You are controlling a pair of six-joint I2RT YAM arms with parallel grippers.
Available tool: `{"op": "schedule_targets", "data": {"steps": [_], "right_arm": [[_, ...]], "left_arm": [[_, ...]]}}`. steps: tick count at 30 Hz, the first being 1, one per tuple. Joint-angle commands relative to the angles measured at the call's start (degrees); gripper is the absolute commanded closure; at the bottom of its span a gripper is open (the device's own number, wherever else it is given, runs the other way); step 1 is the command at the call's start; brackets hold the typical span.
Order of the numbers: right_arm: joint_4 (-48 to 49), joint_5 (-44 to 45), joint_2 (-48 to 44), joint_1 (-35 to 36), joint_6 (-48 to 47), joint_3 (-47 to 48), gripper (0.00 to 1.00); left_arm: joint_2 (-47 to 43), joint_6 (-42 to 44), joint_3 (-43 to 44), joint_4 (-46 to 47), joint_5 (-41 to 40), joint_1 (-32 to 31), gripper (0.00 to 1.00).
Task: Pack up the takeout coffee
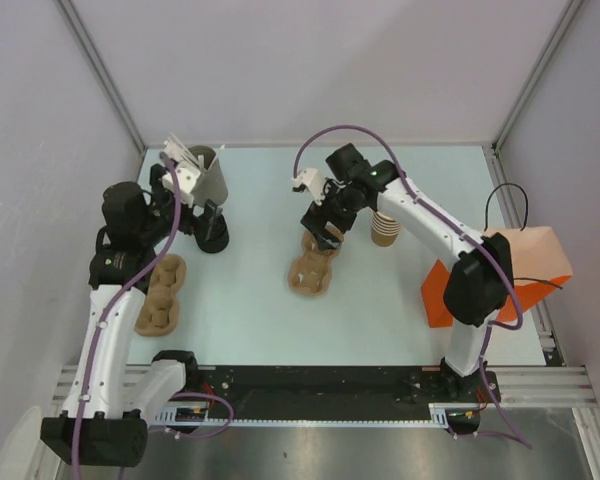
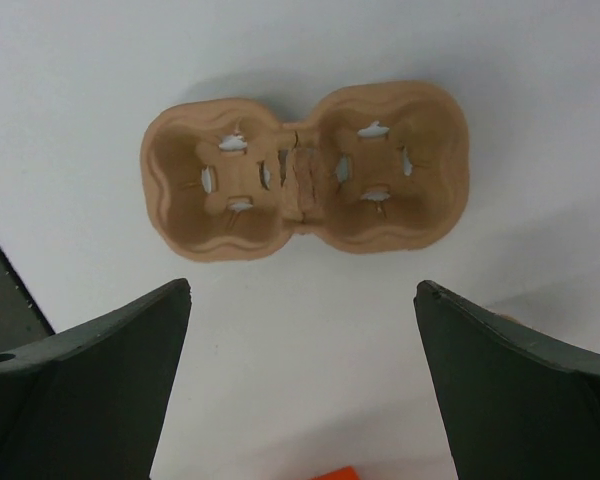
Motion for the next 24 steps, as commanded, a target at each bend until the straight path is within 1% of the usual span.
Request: {"op": "schedule_targets", "data": {"steps": [1,3,8,12,15,19,24], "right_arm": [[6.03,1.24,2.95,2.18,0.89,-2.78,0.00],[8.75,1.16,4.53,2.44,1.59,-5.07,0.00],[11.22,2.30,7.61,4.28,1.25,-6.92,0.00],[14.39,6.59,9.19,5.52,1.07,-9.21,0.00],[16.24,8.88,10.86,5.52,1.25,-9.47,0.00],[17.21,9.51,11.92,5.34,-0.24,-9.91,0.00],[18.35,8.36,13.24,4.81,-1.04,-10.53,0.05]], "left_arm": [[-1.38,-6.73,-0.50,3.07,4.45,8.42,0.00],[-1.56,-6.83,-0.15,2.54,6.28,11.57,0.00],[-1.64,-8.14,-1.02,1.75,7.52,14.14,0.01],[-2.61,-8.67,-2.52,2.01,9.63,16.42,0.01],[-2.61,-8.67,-2.87,1.93,10.07,17.04,0.01],[-2.70,-8.85,-2.70,1.75,11.21,17.04,0.01],[-2.78,-8.94,-3.40,2.10,12.35,17.13,0.00]]}}
